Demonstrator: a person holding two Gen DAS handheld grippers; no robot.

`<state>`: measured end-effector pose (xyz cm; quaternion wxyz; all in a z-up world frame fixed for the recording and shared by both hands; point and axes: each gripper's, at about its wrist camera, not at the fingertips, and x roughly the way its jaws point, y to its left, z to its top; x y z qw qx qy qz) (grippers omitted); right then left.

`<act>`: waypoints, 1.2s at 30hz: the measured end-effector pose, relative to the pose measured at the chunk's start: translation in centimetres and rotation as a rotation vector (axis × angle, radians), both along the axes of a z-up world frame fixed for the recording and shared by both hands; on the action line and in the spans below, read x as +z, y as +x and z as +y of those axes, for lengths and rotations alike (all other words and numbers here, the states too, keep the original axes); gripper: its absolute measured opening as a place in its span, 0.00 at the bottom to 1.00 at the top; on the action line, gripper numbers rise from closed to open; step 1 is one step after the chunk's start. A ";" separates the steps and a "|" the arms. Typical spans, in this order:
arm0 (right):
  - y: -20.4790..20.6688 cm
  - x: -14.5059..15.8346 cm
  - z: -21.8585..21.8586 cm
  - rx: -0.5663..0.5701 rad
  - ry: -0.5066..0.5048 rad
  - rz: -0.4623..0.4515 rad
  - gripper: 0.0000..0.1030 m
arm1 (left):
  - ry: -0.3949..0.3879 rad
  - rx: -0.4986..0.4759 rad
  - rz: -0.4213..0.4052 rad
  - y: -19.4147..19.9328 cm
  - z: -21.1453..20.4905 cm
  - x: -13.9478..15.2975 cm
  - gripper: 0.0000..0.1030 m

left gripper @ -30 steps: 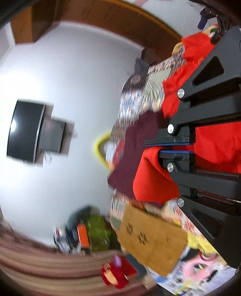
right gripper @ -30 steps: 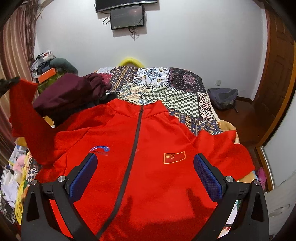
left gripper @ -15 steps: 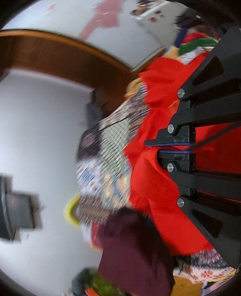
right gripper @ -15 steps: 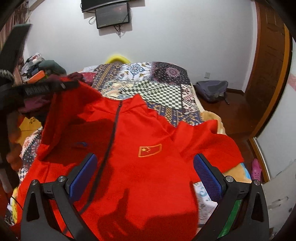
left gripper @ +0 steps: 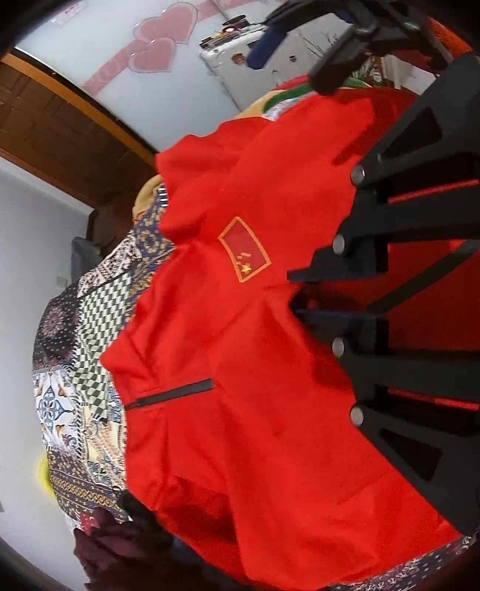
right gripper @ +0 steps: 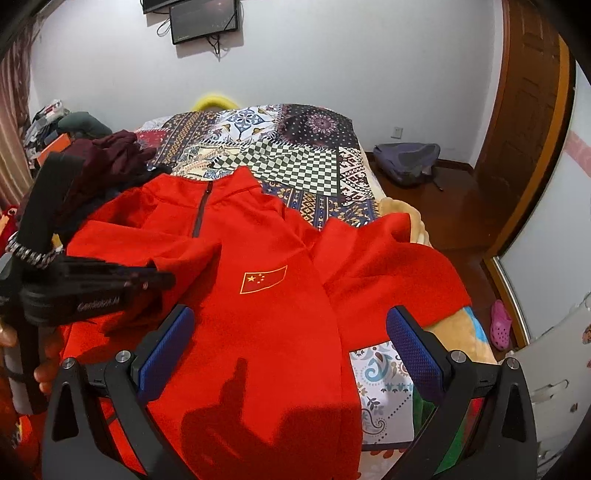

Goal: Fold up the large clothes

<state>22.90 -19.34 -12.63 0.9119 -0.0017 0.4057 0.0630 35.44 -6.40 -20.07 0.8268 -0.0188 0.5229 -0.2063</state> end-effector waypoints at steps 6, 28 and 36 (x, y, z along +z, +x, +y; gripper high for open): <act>0.2 0.5 1.2 0.040 -0.009 -0.006 1.00 | 0.067 0.019 -0.109 -2.7 2.5 2.6 0.34; 1.9 -3.2 18.7 0.617 -0.312 0.151 0.98 | 0.204 0.422 -0.162 -11.0 24.6 2.7 0.57; 2.7 -6.7 20.7 0.682 -0.392 0.288 0.86 | 0.201 0.432 -0.064 -11.9 25.9 -1.4 0.58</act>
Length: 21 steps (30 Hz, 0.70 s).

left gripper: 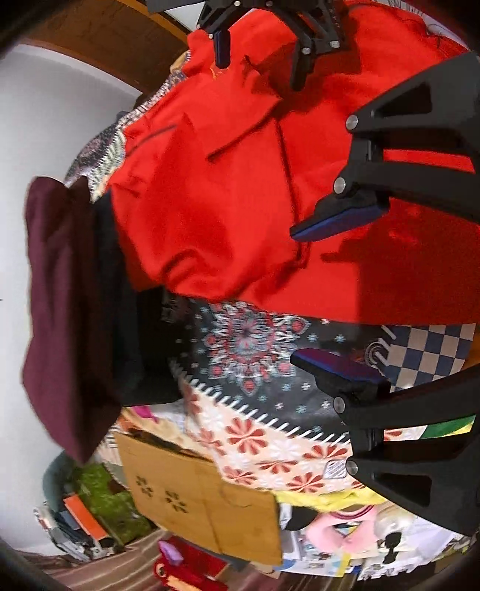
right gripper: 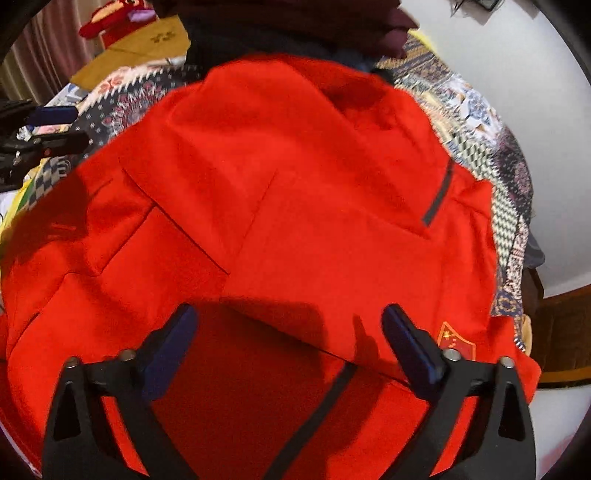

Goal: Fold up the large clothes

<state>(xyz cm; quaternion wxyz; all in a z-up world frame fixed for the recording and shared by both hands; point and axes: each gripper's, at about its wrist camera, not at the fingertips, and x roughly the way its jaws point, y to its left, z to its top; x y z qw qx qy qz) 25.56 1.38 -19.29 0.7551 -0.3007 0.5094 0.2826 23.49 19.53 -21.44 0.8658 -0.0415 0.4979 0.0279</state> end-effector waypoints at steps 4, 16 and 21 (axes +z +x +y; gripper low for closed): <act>0.0 -1.0 0.5 0.022 -0.014 0.033 0.72 | -0.023 -0.005 0.021 -0.1 -0.4 -1.2 0.58; 0.0 -0.5 0.9 0.023 0.038 -0.012 0.11 | -0.018 -0.019 0.069 0.5 -1.5 -2.6 0.58; 1.0 3.2 -1.3 -0.046 0.166 -0.062 0.09 | 0.006 -0.038 0.090 0.9 -2.3 -3.0 0.63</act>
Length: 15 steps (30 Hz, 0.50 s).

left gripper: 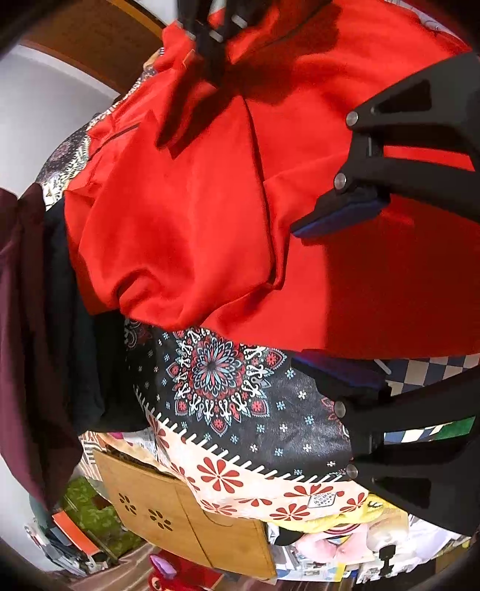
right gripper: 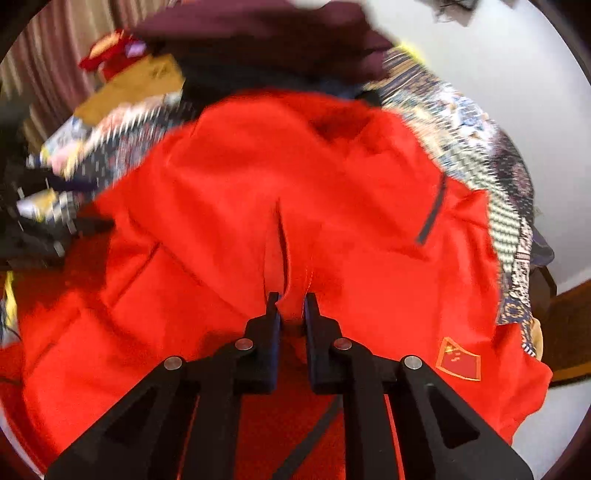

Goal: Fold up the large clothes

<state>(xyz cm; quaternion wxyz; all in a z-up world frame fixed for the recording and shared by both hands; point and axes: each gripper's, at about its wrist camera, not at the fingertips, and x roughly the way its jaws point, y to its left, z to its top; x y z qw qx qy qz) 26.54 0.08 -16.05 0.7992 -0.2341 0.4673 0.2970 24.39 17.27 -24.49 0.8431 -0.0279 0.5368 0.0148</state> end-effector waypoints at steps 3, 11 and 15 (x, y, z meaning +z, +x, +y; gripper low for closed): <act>1.1 2.4 -1.7 -0.060 0.071 -0.036 0.09 | 0.021 -0.006 0.017 0.7 -0.4 -0.6 0.64; 3.3 8.5 -8.8 -0.285 0.267 -0.156 0.09 | 0.059 0.049 0.034 2.5 0.1 -1.8 0.69; 3.7 9.4 -12.5 -0.395 0.308 -0.190 0.08 | 0.116 0.107 -0.006 3.0 0.5 -1.3 0.69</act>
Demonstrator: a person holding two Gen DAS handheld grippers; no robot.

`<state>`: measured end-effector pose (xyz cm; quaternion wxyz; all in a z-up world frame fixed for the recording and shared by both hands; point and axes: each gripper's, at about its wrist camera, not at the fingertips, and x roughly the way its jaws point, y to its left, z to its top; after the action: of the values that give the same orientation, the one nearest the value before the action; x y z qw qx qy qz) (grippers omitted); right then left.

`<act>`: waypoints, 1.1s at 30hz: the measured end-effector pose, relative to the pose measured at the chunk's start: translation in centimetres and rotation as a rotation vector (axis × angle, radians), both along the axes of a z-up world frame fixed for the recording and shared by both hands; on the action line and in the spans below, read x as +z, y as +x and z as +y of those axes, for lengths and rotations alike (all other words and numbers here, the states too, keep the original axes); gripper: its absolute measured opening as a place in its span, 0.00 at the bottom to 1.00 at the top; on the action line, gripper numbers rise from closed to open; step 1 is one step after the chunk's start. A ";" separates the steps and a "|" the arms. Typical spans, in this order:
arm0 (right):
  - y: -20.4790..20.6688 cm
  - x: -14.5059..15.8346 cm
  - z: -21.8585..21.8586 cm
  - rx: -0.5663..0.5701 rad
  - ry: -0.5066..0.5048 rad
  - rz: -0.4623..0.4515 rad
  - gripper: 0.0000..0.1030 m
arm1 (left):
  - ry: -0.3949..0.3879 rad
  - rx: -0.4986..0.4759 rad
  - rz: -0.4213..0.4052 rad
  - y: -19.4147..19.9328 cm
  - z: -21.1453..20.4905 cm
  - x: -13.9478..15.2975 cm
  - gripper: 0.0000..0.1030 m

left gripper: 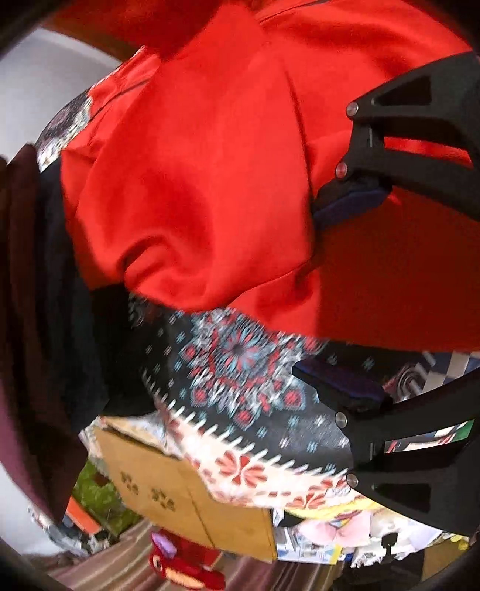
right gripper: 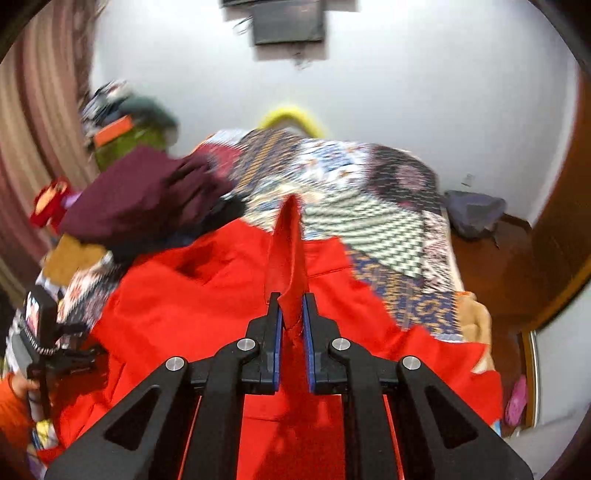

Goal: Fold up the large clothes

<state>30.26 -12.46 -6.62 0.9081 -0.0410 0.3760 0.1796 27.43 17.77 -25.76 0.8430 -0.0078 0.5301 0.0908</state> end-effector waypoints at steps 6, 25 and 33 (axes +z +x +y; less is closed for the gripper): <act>-0.2 -1.4 -5.4 -0.142 0.065 0.027 0.07 | 0.031 0.076 -0.038 0.1 1.2 0.7 0.70; -3.7 -5.6 -13.5 -0.278 0.070 0.150 0.21 | 0.018 0.066 -0.017 -1.4 -0.3 2.6 0.71; -4.4 -3.6 -18.5 -0.398 0.185 0.085 0.58 | 0.030 -0.027 -0.146 -1.7 -4.1 8.2 0.77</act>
<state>25.87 -30.93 -10.20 0.9088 0.1252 0.3967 0.0321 25.74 13.70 -17.52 0.8806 0.0052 0.4658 0.0867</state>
